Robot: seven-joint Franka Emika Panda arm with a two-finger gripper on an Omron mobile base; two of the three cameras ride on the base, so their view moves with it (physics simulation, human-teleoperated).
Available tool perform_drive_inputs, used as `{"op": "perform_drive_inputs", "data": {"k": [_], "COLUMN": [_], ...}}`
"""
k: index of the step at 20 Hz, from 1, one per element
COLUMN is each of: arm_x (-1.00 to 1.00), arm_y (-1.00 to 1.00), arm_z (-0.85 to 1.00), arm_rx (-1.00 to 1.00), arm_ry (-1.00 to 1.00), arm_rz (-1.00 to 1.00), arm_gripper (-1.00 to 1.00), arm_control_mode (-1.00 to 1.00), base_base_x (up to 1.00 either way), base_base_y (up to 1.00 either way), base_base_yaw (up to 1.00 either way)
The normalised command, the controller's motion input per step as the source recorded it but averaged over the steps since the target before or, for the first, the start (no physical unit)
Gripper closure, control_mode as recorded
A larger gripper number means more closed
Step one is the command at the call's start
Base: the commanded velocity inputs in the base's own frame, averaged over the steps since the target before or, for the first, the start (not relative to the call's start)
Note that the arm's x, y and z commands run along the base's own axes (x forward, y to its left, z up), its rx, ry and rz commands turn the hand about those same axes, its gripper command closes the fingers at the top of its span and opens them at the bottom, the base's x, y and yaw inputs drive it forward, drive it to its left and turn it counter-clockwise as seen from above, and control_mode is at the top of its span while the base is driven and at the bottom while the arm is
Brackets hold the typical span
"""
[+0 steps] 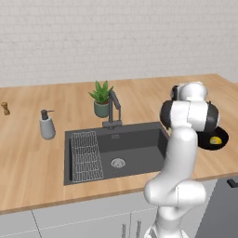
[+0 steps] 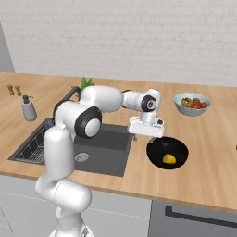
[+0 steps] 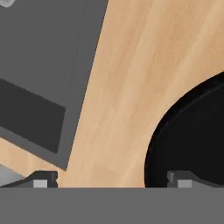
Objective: Pick the lemon from the sink and place it in the bowl. Then pick the bowl and place it in the microwave. Then close the microwave door and press the start button.
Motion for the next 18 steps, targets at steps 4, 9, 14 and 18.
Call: {"op": "perform_drive_inputs", "data": {"k": [4,9,14,18], "arm_x": [0.61,0.31,0.00,0.00], "arm_y": [-0.17,-0.37,-0.20,0.00], "arm_z": [-0.26,-0.30,-0.17,-0.06], "arm_rx": [0.05,0.06,0.02,0.00], "arm_ry": [0.00,0.00,-0.03,-0.04], "arm_rz": [0.22,0.06,0.00,0.00], "arm_gripper": [-1.00,-1.00,-1.00,-1.00], "arm_control_mode": [-1.00,-1.00,-1.00,-1.00], "base_base_x": [0.00,0.00,0.00,0.00], "base_base_y": [0.00,0.00,0.00,0.00], "base_base_yaw": [0.00,0.00,0.00,0.00]}}
